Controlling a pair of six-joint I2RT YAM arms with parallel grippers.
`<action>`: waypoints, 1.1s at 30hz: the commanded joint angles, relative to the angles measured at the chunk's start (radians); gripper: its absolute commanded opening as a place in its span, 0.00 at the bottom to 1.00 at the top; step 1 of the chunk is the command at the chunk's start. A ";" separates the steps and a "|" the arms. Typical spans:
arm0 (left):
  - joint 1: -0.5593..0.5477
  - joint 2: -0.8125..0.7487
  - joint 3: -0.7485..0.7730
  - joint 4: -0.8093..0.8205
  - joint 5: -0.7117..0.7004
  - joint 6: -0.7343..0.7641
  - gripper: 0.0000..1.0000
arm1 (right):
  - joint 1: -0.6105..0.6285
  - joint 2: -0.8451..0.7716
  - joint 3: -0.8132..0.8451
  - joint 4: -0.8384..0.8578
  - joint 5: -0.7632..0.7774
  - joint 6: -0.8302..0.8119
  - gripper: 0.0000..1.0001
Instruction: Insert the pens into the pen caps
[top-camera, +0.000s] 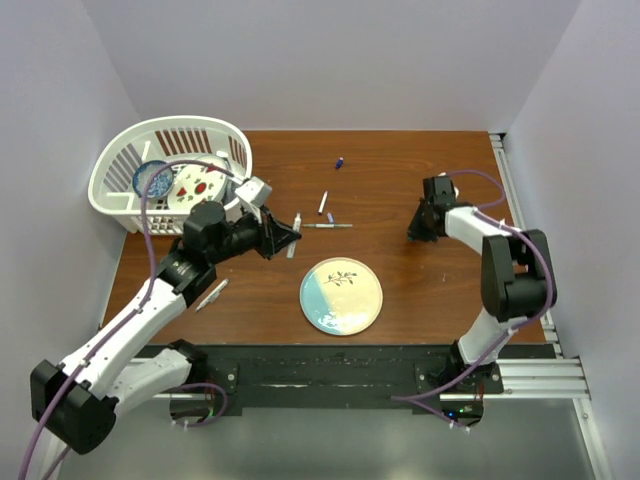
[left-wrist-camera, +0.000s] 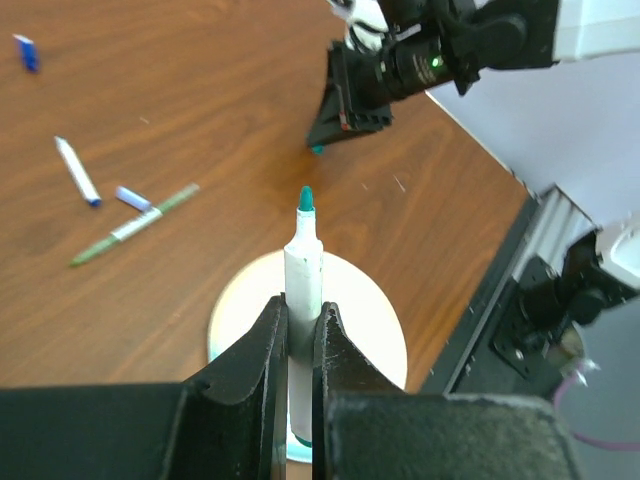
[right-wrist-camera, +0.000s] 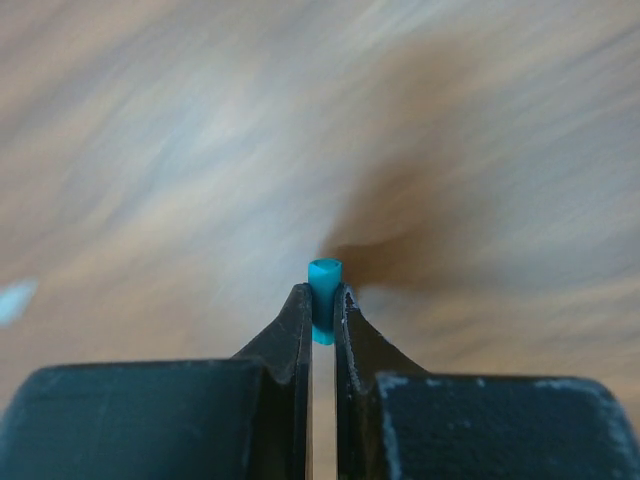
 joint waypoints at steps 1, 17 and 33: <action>-0.058 0.057 0.014 0.017 0.081 0.023 0.00 | 0.077 -0.212 -0.089 0.184 -0.218 0.048 0.00; -0.074 0.110 -0.024 0.284 0.328 -0.103 0.00 | 0.364 -0.669 -0.262 0.715 -0.416 0.349 0.00; -0.068 0.098 -0.029 0.263 0.306 -0.097 0.00 | 0.526 -0.634 -0.203 0.733 -0.340 0.347 0.00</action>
